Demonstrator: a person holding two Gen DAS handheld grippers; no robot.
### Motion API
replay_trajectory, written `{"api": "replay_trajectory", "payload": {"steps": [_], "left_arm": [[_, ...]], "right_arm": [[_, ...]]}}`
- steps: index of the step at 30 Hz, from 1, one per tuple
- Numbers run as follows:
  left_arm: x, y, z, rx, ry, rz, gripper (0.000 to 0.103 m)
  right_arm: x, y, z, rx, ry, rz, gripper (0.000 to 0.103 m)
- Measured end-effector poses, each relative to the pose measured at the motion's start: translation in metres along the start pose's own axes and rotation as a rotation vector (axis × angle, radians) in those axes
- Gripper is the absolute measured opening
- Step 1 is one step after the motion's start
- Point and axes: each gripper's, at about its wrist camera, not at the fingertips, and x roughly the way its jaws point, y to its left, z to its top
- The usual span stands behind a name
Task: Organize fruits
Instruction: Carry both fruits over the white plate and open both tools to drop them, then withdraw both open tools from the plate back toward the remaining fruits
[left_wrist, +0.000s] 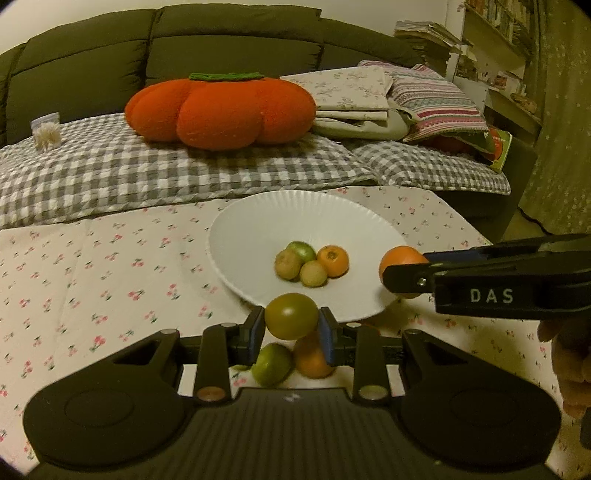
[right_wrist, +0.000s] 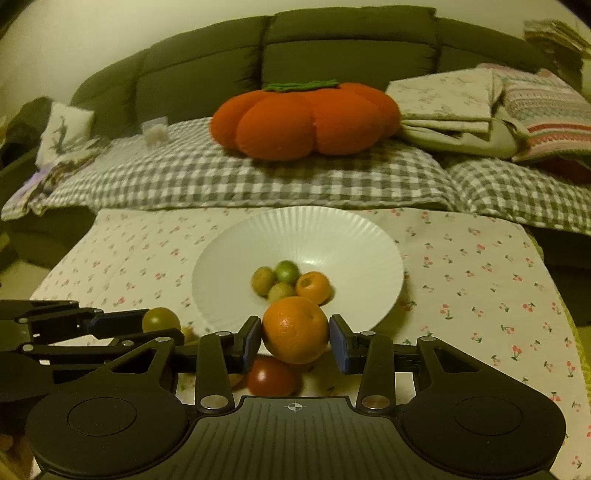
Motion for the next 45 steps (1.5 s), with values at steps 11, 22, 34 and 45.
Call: {"api": "replay_trajectory", "payload": {"steps": [11,22,34,45], "left_arm": [[0.028,-0.009,0.008,0.014,0.015,-0.004,0.029],[0.036,-0.011,0.01,0.029,0.027,-0.003,0.029],[0.024,-0.018,0.009,0.034,-0.003,-0.012,0.053],[0.006,-0.019,0.0,0.044,0.012,-0.013,0.073]], "right_arm": [[0.016,-0.02,0.005,0.083,0.016,-0.015,0.039],[0.023,-0.025,0.004,0.096,0.025,-0.009,0.039],[0.013,-0.032,0.006,0.157,0.017,0.029,0.04],[-0.006,-0.03,0.002,0.119,-0.009,0.017,0.062]]}}
